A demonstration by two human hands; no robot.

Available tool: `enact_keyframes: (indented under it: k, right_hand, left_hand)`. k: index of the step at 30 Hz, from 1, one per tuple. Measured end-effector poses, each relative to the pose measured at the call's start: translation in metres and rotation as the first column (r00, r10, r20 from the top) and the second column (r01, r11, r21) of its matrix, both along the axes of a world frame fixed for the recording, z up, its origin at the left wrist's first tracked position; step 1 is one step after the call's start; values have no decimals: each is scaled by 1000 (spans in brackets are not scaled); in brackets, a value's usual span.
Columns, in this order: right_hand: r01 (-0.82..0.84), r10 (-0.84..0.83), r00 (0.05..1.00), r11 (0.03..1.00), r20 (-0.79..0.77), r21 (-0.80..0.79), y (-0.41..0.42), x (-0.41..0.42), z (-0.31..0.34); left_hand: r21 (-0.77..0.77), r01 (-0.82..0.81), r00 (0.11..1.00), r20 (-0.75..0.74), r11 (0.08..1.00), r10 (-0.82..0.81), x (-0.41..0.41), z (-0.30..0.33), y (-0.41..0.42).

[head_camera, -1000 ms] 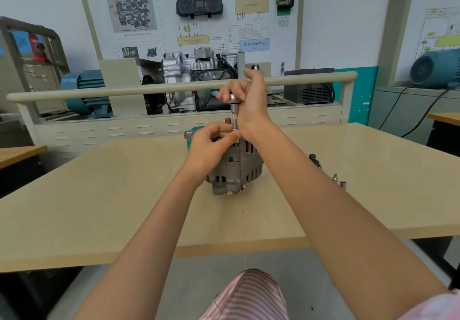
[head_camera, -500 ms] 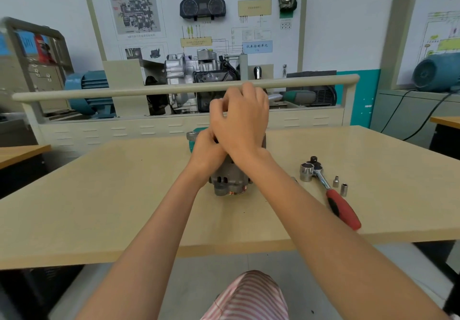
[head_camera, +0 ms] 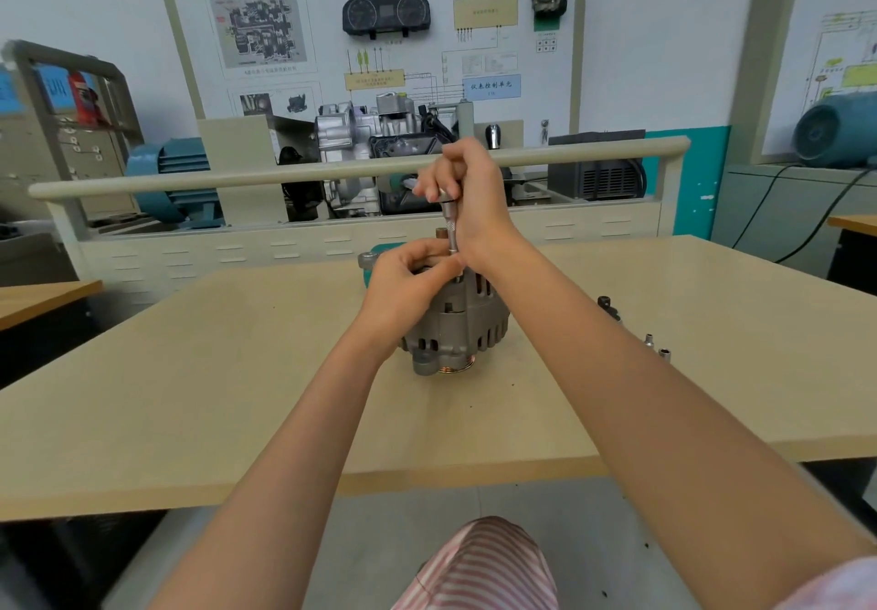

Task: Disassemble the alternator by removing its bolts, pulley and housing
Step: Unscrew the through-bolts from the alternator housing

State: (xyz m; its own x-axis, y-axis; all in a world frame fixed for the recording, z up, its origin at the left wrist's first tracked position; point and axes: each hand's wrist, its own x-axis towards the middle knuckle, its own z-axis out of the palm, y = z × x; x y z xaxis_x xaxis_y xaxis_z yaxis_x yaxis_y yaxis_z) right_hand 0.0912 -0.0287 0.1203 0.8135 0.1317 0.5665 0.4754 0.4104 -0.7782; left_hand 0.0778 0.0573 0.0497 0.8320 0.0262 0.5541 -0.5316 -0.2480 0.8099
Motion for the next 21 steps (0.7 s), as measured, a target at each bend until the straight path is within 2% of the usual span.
enact_keyframes:
  k: [2,4,6,7,8,10,11,12,13,14,16,18,21]
  right_hand:
    - [59,-59,998,998,-6,2,1,0,-3]
    - [209,-206,977,977,46,-53,4,-1,-7]
    - [413,-382,901,900,204,-141,7,-5,-11]
    - [525,-455,831,831,320,-183,8,-6,-14]
    - [653,-520,728,724,446,-222,11,-8,-18]
    - [879,-612,465,401,640,-256,16,-13,-26]
    - [935,-623,355,243,697,-259,19,-15,-29]
    - [957,-620,283,131,731,-258,20,-16,-31]
    - [962,-613,252,75,748,-263,21,-18,-33]
    - [962,-616,246,63,748,-265,21,-20,-33]
    - [952,-634,288,112,718,-284,20,-20,-29]
    - [928,-650,372,237,663,-288,19,-19,-24]
    - [838,-624,532,486,573,-249,15,-13,-18]
  left_hand:
    - [-2,-9,1000,-6,1000,9,1,0,-1]
    - [5,2,1000,-3,1000,-2,1,1,-1]
    - [24,12,1000,2,1000,-12,-1,1,-1]
    - [32,0,1000,2,999,0,-2,2,0]
    - [34,-24,1000,2,999,24,-3,2,1]
    - [45,-66,998,8,997,66,-4,4,1]
    - [58,-75,997,19,996,74,-5,5,0]
    - [72,-76,997,30,995,74,-5,5,-1]
    - [82,-76,997,35,994,73,-5,6,-1]
    - [91,-77,997,34,993,75,-5,6,-1]
    - [109,-89,996,26,990,87,-4,6,-1]
    - [99,-93,996,8,991,93,-2,5,1]
    - [69,-46,999,-19,997,47,-3,3,3]
